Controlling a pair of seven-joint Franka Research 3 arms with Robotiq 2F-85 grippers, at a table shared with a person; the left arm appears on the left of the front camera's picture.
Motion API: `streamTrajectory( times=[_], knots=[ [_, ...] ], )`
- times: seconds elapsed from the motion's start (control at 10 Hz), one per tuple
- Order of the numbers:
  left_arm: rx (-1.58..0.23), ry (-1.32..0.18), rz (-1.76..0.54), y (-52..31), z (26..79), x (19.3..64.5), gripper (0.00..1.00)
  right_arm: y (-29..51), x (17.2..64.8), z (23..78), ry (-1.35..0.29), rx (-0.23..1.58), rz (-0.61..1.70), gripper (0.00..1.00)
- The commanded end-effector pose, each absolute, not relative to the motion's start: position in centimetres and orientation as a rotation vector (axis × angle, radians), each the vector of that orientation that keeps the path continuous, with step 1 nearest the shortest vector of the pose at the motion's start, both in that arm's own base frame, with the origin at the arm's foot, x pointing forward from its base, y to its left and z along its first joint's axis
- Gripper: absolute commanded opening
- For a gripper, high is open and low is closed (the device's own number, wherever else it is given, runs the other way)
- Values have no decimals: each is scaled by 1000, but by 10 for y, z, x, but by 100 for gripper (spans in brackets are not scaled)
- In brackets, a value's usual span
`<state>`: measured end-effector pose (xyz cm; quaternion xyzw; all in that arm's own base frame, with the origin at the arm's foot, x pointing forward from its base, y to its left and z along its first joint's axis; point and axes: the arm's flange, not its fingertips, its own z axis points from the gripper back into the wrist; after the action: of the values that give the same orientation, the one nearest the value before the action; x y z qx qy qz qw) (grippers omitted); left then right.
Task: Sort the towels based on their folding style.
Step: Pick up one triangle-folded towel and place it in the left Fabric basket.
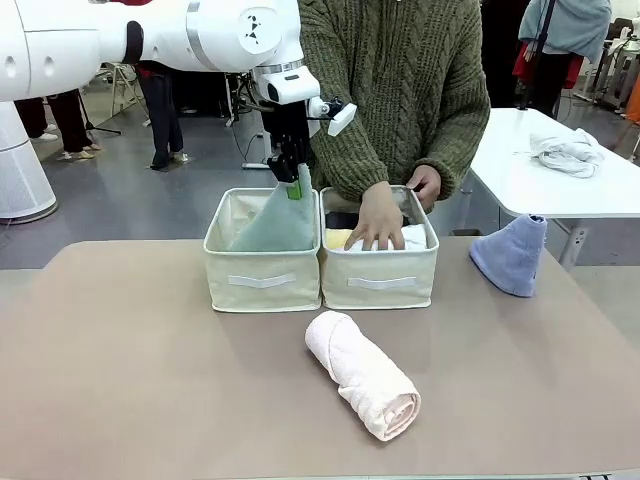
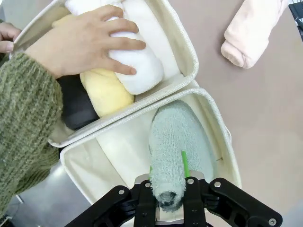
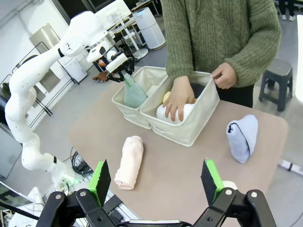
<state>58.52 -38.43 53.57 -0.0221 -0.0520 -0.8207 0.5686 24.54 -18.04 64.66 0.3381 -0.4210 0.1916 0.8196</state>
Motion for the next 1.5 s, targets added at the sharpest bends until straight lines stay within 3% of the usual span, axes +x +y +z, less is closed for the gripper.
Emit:
streamTrajectory(
  times=[0.0,0.1,0.9,1.0,1.1,1.2,1.3,1.4],
  knots=[
    [-58,-115,-1950,-390,540,589,17,-180,246,645,-903,733,419,100],
    [-80,-67,-1947,-389,514,588,17,-180,246,645,-903,733,419,100],
    [-88,36,-1912,-388,472,578,17,-180,246,645,-903,733,419,100],
    [-86,38,-1916,-388,474,578,74,-180,246,645,-903,733,419,100],
    [-84,36,-1914,-387,475,576,74,-180,246,645,-903,733,419,100],
    [-87,36,-1913,-387,476,576,100,-180,246,645,-903,733,419,100],
    [-94,44,-1917,-388,475,577,77,-180,246,645,-903,733,419,100],
    [-96,46,-1919,-388,475,577,100,-180,246,645,-903,733,419,100]
  ],
)
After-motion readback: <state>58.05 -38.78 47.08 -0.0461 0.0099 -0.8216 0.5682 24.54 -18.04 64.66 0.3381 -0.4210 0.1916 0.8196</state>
